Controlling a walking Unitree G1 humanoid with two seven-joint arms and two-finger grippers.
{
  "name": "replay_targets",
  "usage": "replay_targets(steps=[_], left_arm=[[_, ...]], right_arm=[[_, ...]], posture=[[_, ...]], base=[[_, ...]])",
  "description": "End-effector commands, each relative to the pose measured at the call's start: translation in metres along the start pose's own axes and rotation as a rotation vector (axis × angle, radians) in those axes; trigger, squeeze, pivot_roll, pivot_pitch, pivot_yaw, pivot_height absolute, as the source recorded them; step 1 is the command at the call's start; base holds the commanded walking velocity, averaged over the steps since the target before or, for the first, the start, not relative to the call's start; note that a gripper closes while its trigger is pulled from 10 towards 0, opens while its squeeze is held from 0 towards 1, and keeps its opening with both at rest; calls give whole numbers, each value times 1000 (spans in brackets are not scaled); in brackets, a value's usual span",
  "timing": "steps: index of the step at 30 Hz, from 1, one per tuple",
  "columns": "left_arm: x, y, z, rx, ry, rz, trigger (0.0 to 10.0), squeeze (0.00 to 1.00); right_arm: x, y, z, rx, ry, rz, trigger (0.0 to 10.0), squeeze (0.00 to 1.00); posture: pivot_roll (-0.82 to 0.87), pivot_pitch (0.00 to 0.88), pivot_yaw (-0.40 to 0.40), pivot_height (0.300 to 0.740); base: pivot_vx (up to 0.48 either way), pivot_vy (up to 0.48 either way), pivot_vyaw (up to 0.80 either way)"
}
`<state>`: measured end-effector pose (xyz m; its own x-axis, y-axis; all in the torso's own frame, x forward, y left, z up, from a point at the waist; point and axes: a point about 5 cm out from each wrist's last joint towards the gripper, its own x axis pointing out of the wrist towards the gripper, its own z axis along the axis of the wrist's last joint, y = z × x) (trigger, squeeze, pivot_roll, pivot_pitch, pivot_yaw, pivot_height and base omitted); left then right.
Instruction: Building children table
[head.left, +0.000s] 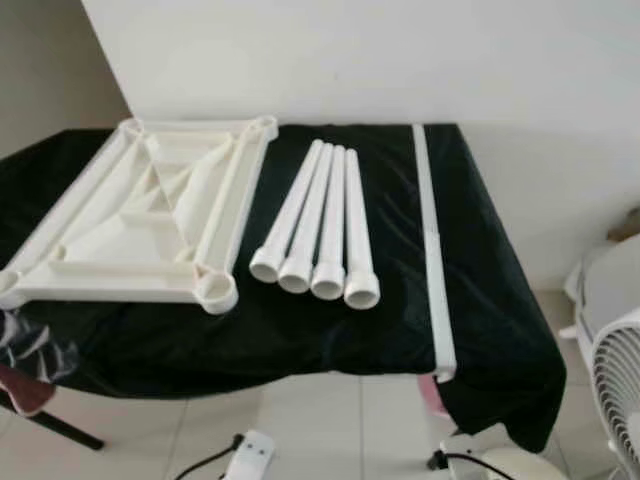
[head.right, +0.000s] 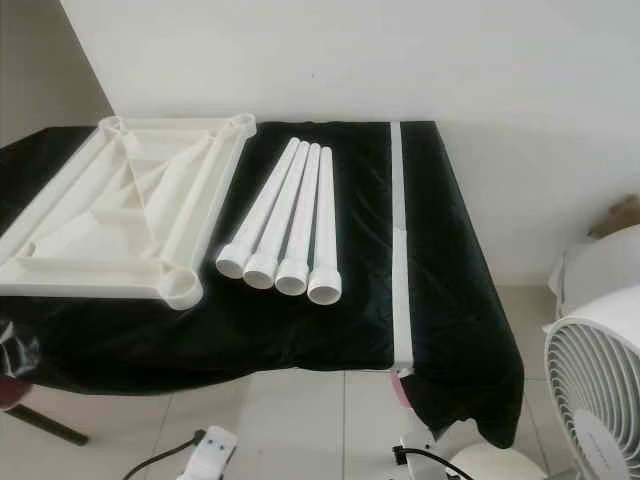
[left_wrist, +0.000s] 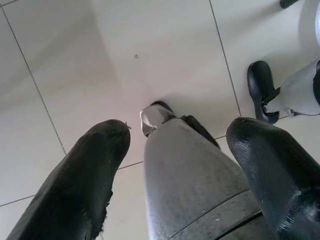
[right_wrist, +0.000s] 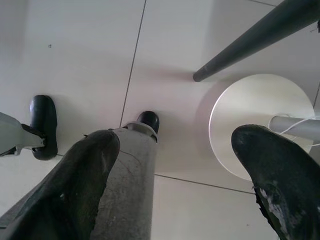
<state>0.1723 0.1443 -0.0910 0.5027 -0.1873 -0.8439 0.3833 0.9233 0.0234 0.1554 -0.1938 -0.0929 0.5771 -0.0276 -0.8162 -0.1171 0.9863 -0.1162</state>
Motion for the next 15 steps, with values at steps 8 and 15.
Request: replay_targets(steps=[8,15], left_arm=[[-1,2,-8,-23,35,43,10000,0],[-1,1,-10,-51,44,41,10000,0]], right_arm=[[0,5,-2,41,12,8,10000,0],[0,4,-1,38,10,7,10000,0]], posture=[[-24,0,58,740],[-27,0,47,740]], base=[[0,0,0],[0,0,0]])
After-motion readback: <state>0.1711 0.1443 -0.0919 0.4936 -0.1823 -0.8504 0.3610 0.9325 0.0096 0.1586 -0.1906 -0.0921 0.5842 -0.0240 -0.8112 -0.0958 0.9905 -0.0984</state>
